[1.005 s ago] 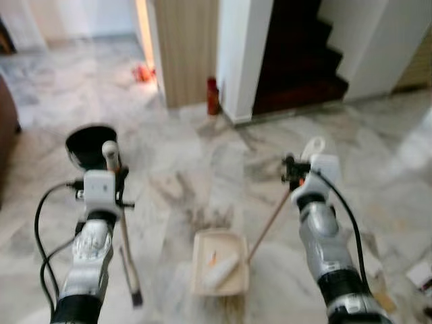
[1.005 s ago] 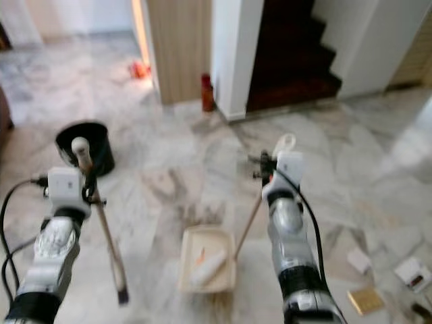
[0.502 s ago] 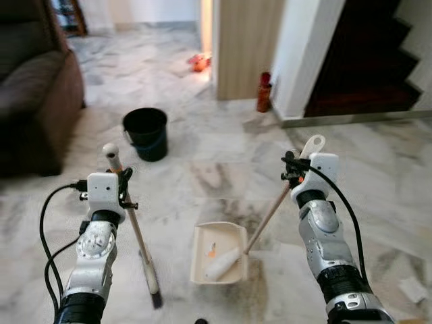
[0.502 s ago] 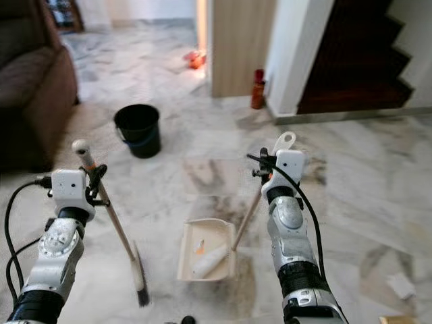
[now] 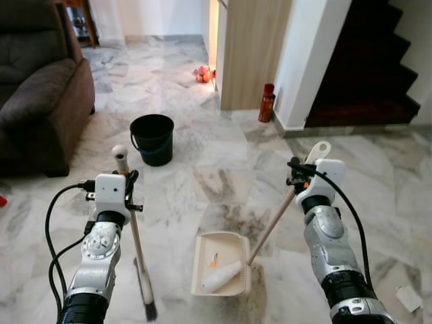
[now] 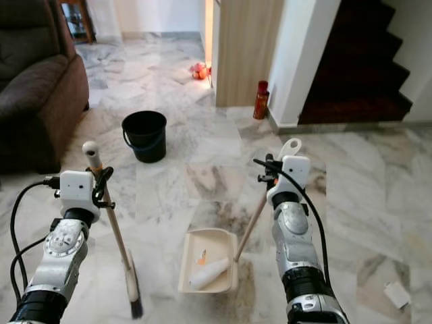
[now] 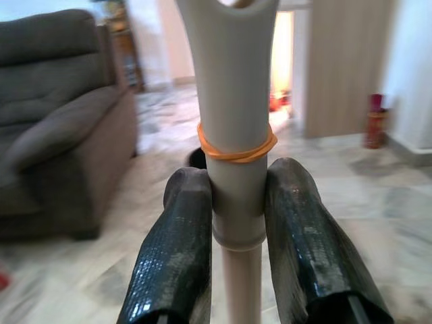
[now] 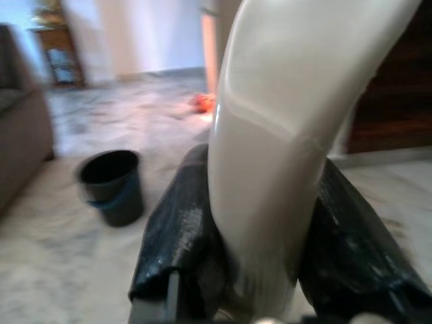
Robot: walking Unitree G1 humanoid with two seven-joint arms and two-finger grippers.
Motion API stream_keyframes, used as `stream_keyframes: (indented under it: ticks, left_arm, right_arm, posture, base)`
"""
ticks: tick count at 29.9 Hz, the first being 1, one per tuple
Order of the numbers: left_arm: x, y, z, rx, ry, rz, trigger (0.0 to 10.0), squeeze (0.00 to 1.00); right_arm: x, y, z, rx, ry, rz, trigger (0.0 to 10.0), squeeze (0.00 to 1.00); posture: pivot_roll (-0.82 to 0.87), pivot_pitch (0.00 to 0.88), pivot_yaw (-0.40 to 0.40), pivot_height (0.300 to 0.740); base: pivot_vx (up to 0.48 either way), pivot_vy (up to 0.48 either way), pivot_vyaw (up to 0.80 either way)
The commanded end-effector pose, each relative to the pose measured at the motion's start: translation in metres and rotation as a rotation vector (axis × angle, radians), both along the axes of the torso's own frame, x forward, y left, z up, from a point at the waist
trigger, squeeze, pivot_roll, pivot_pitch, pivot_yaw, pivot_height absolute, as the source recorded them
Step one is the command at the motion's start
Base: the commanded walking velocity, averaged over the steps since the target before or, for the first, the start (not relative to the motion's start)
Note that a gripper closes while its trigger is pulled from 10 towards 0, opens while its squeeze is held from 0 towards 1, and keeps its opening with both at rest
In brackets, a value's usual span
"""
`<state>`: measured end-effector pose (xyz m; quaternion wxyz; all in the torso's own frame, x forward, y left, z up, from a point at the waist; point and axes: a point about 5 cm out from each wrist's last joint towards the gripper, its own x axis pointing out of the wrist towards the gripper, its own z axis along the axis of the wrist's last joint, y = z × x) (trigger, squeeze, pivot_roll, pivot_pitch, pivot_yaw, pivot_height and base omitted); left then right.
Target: Sweep floor
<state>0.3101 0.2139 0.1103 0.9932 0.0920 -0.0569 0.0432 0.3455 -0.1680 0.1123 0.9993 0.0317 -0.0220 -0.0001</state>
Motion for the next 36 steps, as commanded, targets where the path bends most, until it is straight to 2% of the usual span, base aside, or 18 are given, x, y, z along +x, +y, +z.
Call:
stream_keyframes:
  ticks: [1,13,19,31,36]
  left_arm:
    - [0.003,-0.002,0.011,0.01,-0.042,-0.01,10.0,0.0]
    - [0.003,-0.002,0.011,0.007,-0.045,-0.004,10.0,0.0]
    - [0.003,-0.002,0.011,0.006,-0.045,-0.003,10.0,0.0]
    - [0.004,-0.002,0.012,0.006,-0.048,-0.001,10.0,0.0]
    - [0.004,-0.002,0.012,0.006,-0.048,-0.002,10.0,0.0]
  right_arm:
    - [0.003,-0.002,0.014,0.034,-0.062,-0.007,10.0,0.0]
    - [0.003,-0.001,0.013,0.049,-0.057,0.016,10.0,0.0]
    - [0.003,0.0,0.015,0.026,-0.065,0.029,10.0,0.0]
    - [0.003,0.006,0.016,0.034,-0.07,0.076,10.0,0.0]
    - [0.003,0.01,0.015,0.039,-0.063,0.101,10.0,0.0]
  posture:
    - [0.02,0.0,-0.013,0.74]
    - [0.02,0.0,-0.017,0.74]
    - [0.02,0.0,-0.018,0.74]
    - [0.02,0.0,-0.02,0.74]
    - [0.02,0.0,-0.02,0.74]
  base:
    - [0.311,0.0,0.0]
    - [0.319,0.0,0.0]
    - [0.321,0.0,0.0]
    - [0.32,0.0,0.79]
    - [0.321,0.0,0.09]
